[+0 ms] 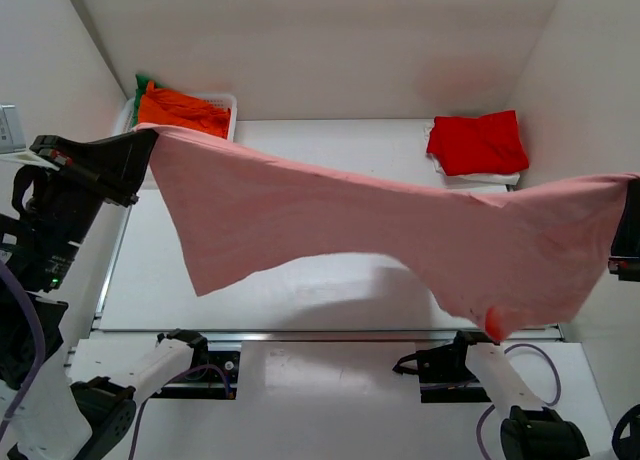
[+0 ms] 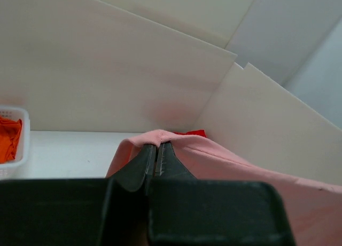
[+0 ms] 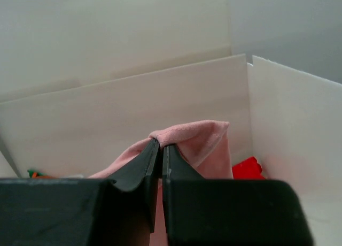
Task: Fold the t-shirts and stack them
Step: Flatten out the tshirt
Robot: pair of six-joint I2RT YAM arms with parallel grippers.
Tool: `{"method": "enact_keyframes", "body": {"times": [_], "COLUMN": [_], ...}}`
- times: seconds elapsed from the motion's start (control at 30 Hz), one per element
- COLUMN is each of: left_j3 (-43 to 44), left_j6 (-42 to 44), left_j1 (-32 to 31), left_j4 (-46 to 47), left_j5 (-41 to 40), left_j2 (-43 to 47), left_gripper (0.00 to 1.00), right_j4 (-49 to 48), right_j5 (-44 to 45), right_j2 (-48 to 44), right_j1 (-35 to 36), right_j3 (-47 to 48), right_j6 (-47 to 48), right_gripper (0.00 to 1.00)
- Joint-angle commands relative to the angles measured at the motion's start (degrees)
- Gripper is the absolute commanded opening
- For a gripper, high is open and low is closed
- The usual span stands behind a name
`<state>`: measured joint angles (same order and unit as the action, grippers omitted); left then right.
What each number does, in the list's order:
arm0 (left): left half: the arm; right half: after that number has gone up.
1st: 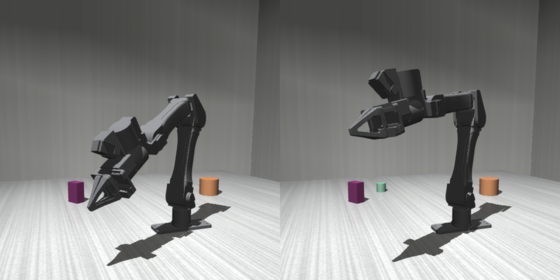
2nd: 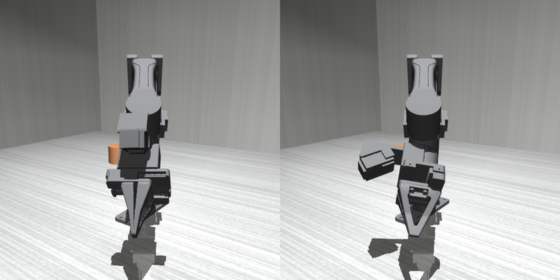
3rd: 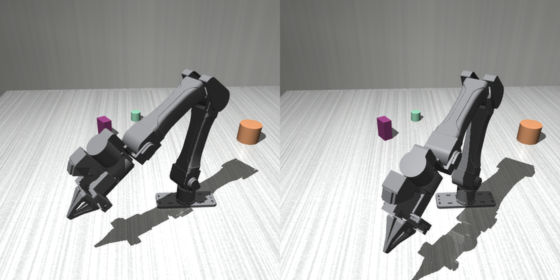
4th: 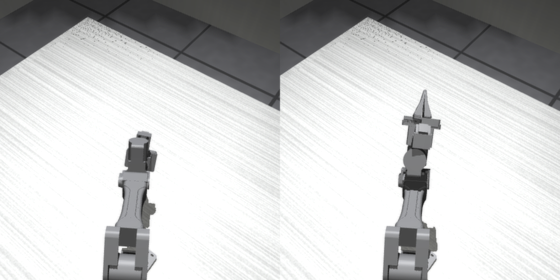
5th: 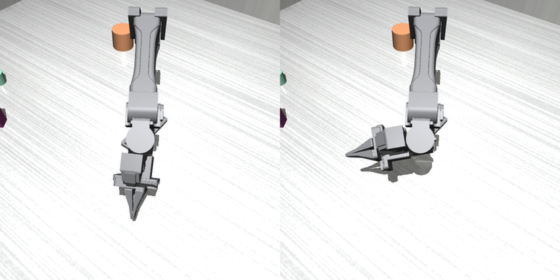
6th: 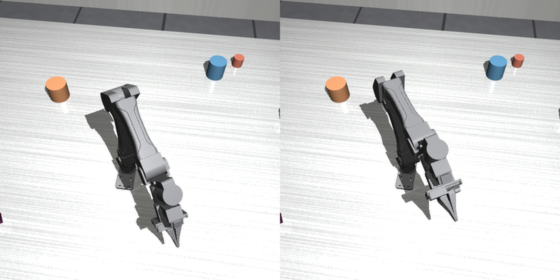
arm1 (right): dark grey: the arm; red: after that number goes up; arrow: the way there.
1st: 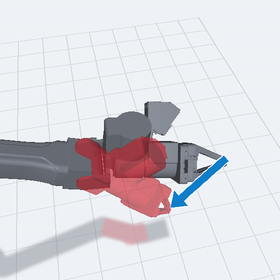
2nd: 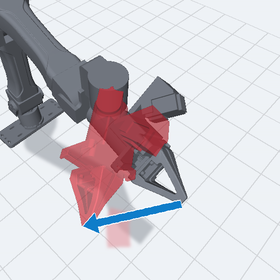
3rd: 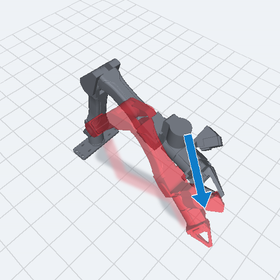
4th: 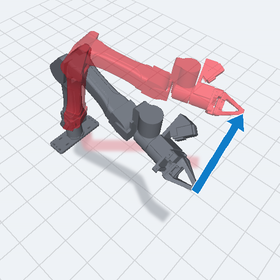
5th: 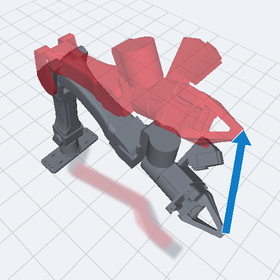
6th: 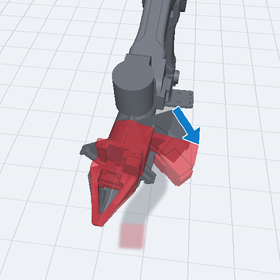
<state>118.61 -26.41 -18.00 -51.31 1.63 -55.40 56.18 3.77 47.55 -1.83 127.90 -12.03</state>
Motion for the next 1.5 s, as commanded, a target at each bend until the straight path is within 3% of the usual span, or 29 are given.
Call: {"method": "enact_keyframes", "body": {"times": [0.0, 0.23, 0.4, 0.6, 0.73, 0.8, 0.83, 0.9, 0.93, 0.97, 1.0, 1.07, 1.17, 1.3, 1.4, 1.47], "left_j3": [-1.79, -16.20, -33.22, -46.60, -46.28, -39.46, -34.20, -26.03, -21.88, -20.45, -20.43, -26.71, -33.97, -51.26, -61.99, -67.43], "left_j6": [-0.75, 1.19, 1.90, 1.28, 1.63, 3.11, 3.38, 3.48, 3.13, 2.86, 2.25, 1.55, 2.06, 2.77, 3.30, 3.74], "left_j1": [0.08, 0.15, 4.54, 6.22, 6.66, 7.18, 7.19, 8.06, 8.59, 9.20, 9.47, 10.70, 10.70, 9.83, 10.08, 11.05], "left_j4": [0.07, 8.32, 21.48, 35.37, 41.45, 41.82, 40.86, 38.15, 36.91, 36.81, 37.24, 37.51, 37.34, 33.75, 30.14, 26.37], "left_j5": [-0.39, -3.65, -2.34, -2.59, -3.55, -6.71, -6.81, -9.27, -9.19, -9.10, -8.58, -8.57, -8.75, -9.01, -9.10, -8.40], "left_j2": [-1.47, -1.99, -4.63, -17.08, -30.53, -42.45, -45.38, -55.22, -56.65, -57.53, -57.02, -51.34, -43.24, -28.58, -21.97, -19.50], "left_gripper": [0.00, 0.00, 0.00, 0.00, 0.00, 0.02, 0.17, 0.18, 0.23, 0.38, 0.43, 0.46, 0.50, 0.52, 0.53, 0.53], "right_j4": [-4.49, -13.54, -23.30, -33.49, -35.79, -33.95, -31.42, -26.59, -26.04, -31.61, -37.06, -37.39, -32.46, -23.94, -23.05, -22.70], "right_j5": [-5.85, -14.13, -19.41, -17.30, -18.62, -19.94, -18.99, -14.35, -11.79, -11.68, -11.51, -8.19, -3.95, -0.77, 1.32, 4.22], "right_j2": [4.38, 12.29, 21.77, 36.70, 51.30, 65.40, 73.31, 84.92, 90.30, 87.83, 85.28, 76.43, 71.54, 57.76, 44.23, 34.59], "right_j1": [-1.78, -3.89, -3.37, 2.78, 5.16, 5.52, 5.86, 6.22, 6.48, 5.70, 4.56, 3.15, 2.53, 2.00, 5.84, 10.41], "right_j3": [-1.86, -10.99, -22.23, -33.49, -29.74, -16.27, -11.23, 12.25, 17.95, 11.65, 7.58, -1.65, -8.96, -30.08, -50.47, -64.29], "right_j6": [-0.71, -2.12, -2.29, -0.36, 0.70, 2.26, 2.62, 6.82, 7.28, 7.98, 6.68, 4.49, 2.98, -3.33, -6.33, -8.08], "right_gripper": [0.00, 0.00, 0.00, 0.00, 0.00, 0.01, 0.04, 0.49, 0.63, 0.92, 0.99, 0.99, 0.99, 0.98, 0.86, 0.70]}}
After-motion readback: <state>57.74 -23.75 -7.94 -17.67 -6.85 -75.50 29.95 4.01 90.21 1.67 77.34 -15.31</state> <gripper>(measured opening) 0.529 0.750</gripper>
